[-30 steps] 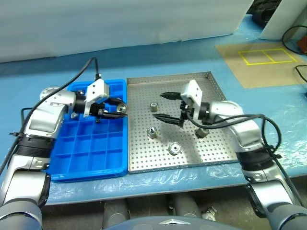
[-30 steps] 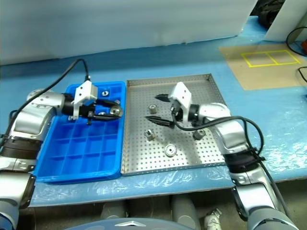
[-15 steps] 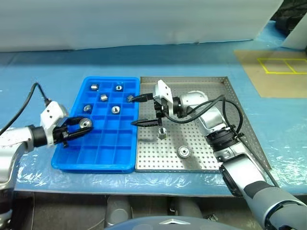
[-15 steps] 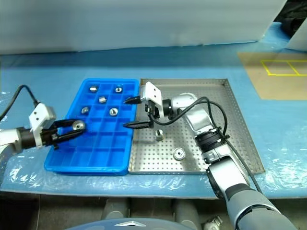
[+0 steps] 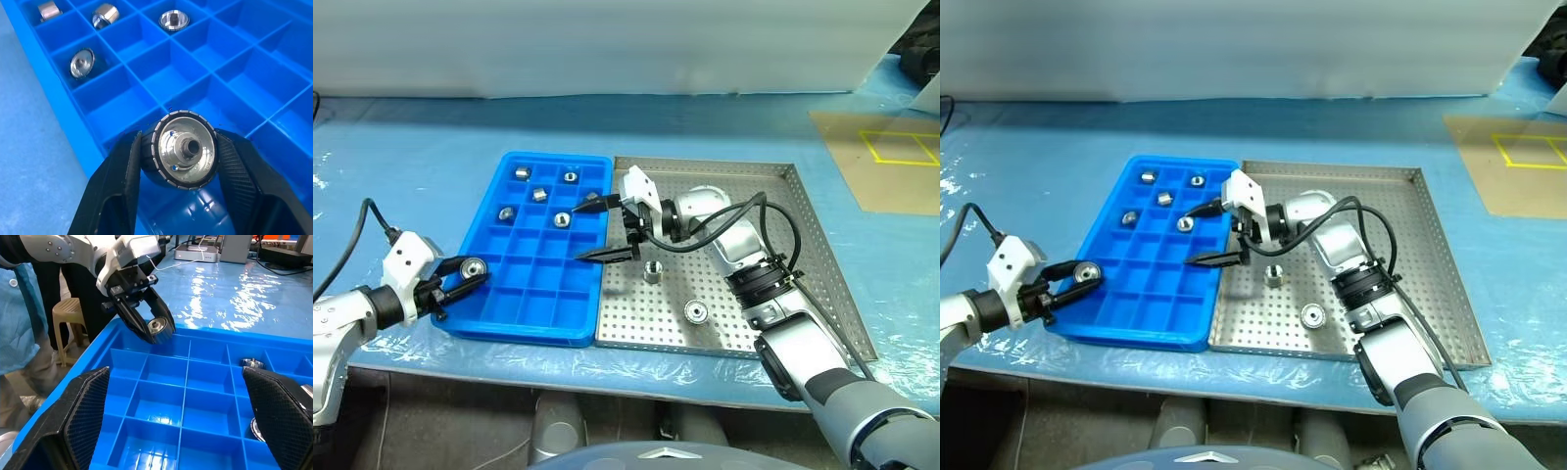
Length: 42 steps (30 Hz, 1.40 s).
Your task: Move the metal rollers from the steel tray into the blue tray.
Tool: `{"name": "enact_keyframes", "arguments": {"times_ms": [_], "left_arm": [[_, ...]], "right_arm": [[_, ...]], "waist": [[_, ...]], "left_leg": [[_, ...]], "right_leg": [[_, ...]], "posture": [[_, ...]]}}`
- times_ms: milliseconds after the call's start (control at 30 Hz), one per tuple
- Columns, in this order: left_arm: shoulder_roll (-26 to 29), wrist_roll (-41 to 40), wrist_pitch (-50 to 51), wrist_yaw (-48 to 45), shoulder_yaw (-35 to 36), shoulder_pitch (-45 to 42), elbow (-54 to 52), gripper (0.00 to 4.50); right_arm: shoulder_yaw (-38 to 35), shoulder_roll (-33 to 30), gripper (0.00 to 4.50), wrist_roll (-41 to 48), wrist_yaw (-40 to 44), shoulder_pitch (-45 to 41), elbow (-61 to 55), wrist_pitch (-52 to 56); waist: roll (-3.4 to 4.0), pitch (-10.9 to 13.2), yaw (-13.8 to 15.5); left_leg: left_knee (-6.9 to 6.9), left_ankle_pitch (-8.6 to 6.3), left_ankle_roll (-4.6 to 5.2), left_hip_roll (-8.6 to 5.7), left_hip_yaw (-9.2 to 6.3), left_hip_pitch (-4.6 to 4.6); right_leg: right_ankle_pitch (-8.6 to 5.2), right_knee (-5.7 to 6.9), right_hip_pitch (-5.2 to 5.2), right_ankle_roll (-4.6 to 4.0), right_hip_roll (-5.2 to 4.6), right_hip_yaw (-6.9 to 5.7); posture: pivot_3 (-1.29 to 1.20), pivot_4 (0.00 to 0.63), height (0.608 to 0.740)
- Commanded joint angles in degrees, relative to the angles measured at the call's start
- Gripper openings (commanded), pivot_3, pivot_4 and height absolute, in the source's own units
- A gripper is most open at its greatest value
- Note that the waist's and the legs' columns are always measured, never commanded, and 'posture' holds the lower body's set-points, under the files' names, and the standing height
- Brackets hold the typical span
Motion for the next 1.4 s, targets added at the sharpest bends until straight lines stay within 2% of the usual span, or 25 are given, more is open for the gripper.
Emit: {"name": "enact_keyframes", "arguments": {"times_ms": [33, 533, 567, 767, 1033, 1167, 1300, 1400], "left_arm": [[0.08, 0.06, -1.40, 0.95, -0.60, -0.59, -0.26, 1.93], [0.97, 1.37, -1.18, 3.47, -2.66, -5.27, 5.43, 1.93], [1.06, 1.31, -1.16, 3.43, -2.56, -5.46, 5.79, 2.63], [1.52, 1.30, -1.82, 3.70, -2.42, -6.14, 6.19, 4.45], [1.66, -3.89, 2.47, 1.56, -5.16, -11.61, -0.65, 4.45], [-0.29, -4.67, 3.28, -0.94, -12.11, -16.94, -0.78, 4.45], [-4.13, -0.99, 0.31, -3.77, -21.56, -27.42, 7.13, 4.45], [-7.06, 0.57, -1.32, -5.49, -25.30, -33.52, 13.26, 4.45]], "right_arm": [[-1.58, -0.55, 4.50, 0.13, -0.11, -0.24, -0.96, -0.58], [-2.06, -1.39, 4.50, 0.11, -0.69, 0.84, -2.44, 0.15], [-2.08, -1.39, 4.50, 0.08, -0.78, 0.88, -2.44, 0.11], [-2.05, -1.35, 4.50, -0.07, -1.46, 1.04, -2.21, -0.19], [-2.63, -2.05, 4.50, 0.11, -2.50, 1.61, -3.03, 0.41], [-3.75, -2.91, 4.50, -0.09, -4.09, 1.95, -3.35, 0.70], [-5.78, -5.23, 4.50, -0.03, -6.63, 3.71, -6.38, 2.34], [-7.64, -7.29, 4.50, 0.03, -8.66, 5.29, -8.66, 3.70]], "waist": [[-0.01, -0.01, -0.01], [-0.01, -0.01, -0.23], [-0.01, -0.01, -0.24], [-0.01, -0.01, -0.25], [-0.02, -0.01, -0.03], [-0.01, -0.01, -0.20], [0.00, -0.01, -0.46], [0.00, -0.01, -1.38]], "left_leg": [[0.00, 0.00, -0.01, 0.00, 0.00, 0.00], [0.00, 0.05, -0.08, 0.00, 0.00, 0.04], [0.00, 0.05, -0.09, 0.00, 0.00, 0.06], [0.00, 0.08, -0.13, -0.01, 0.00, 0.08], [0.02, 0.16, -0.27, -0.01, -0.02, 0.00], [0.09, 0.19, -0.31, -0.01, -0.01, -0.03], [0.10, 0.27, -0.44, 0.00, -0.01, 0.01], [0.12, 0.33, -0.46, 0.00, -0.01, 0.02]], "right_leg": [[0.00, 0.00, 0.00, 0.00, 0.00, 0.00], [-0.02, 0.09, -0.01, -0.01, 0.01, -0.03], [-0.02, 0.09, -0.01, -0.01, 0.01, -0.03], [-0.02, 0.12, 0.00, -0.01, 0.01, -0.05], [-0.01, 0.10, 0.00, -0.01, -0.01, -0.43], [-0.01, 0.14, 0.04, -0.02, -0.04, -0.44], [-0.01, 0.20, 0.05, -0.02, -0.03, -0.43], [0.00, 0.27, 0.05, -0.02, -0.01, -0.42]], "posture": [[0.36, 0.150, 0.740], [0.32, 0.150, 0.740], [0.32, 0.150, 0.740], [0.32, 0.150, 0.740], [0.31, 0.150, 0.740], [0.22, 0.150, 0.740], [0.12, 0.150, 0.740], [0.05, 0.150, 0.740]]}}
